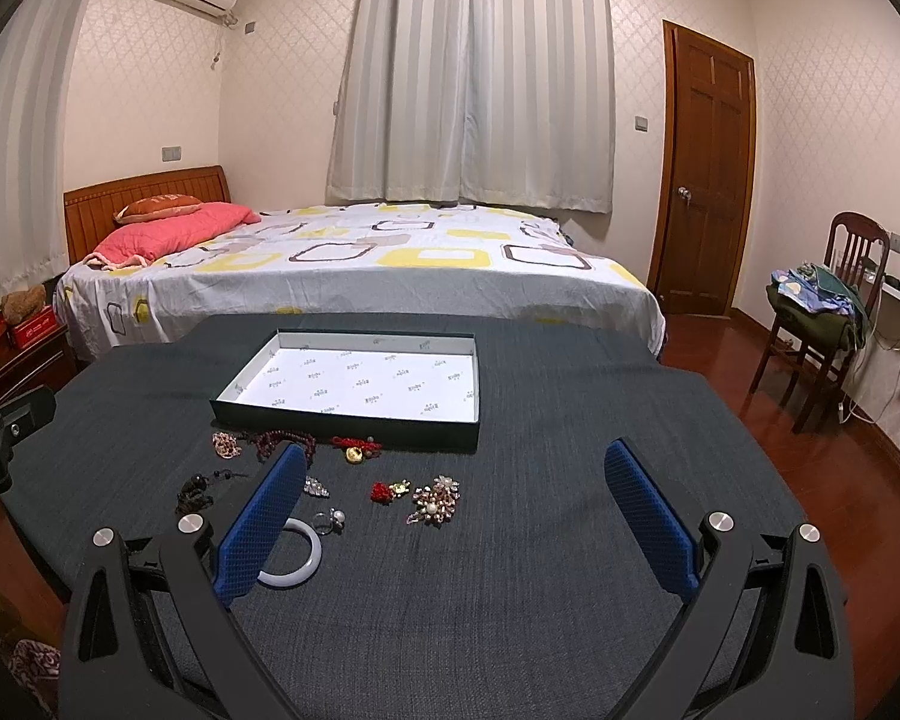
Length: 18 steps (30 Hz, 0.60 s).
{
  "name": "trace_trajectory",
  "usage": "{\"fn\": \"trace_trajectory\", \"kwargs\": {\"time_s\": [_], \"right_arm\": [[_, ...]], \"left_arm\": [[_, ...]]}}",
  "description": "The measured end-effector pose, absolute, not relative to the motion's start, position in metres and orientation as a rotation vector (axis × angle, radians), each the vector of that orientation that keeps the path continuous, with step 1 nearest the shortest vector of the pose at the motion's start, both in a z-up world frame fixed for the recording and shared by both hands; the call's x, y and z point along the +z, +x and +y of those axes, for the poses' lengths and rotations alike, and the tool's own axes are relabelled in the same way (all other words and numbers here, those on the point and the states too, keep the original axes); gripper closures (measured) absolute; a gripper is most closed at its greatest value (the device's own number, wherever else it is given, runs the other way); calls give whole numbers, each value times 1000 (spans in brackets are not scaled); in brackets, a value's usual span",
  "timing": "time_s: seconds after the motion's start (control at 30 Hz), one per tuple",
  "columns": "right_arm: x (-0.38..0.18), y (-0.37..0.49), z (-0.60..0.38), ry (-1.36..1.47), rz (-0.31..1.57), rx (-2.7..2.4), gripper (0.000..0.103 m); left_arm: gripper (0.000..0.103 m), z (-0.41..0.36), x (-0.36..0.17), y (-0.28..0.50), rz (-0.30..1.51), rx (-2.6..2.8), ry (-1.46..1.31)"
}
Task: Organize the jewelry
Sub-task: 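Grasp the white jade bangle with the right gripper while the left gripper approaches the pearl flower brooch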
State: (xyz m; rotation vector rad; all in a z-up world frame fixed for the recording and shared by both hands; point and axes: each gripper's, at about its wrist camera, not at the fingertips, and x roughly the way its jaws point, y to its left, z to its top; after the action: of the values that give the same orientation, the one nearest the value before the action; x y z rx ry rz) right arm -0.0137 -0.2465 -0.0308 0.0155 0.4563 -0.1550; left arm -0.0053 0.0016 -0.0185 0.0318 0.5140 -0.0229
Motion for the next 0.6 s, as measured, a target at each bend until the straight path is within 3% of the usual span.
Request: {"fn": "trace_trajectory", "kwargs": {"time_s": [0.6], "right_arm": [[-101,8,-245,54,549,-107,6]], "left_arm": [[4,24,-78,32,622,-7,19]]}}
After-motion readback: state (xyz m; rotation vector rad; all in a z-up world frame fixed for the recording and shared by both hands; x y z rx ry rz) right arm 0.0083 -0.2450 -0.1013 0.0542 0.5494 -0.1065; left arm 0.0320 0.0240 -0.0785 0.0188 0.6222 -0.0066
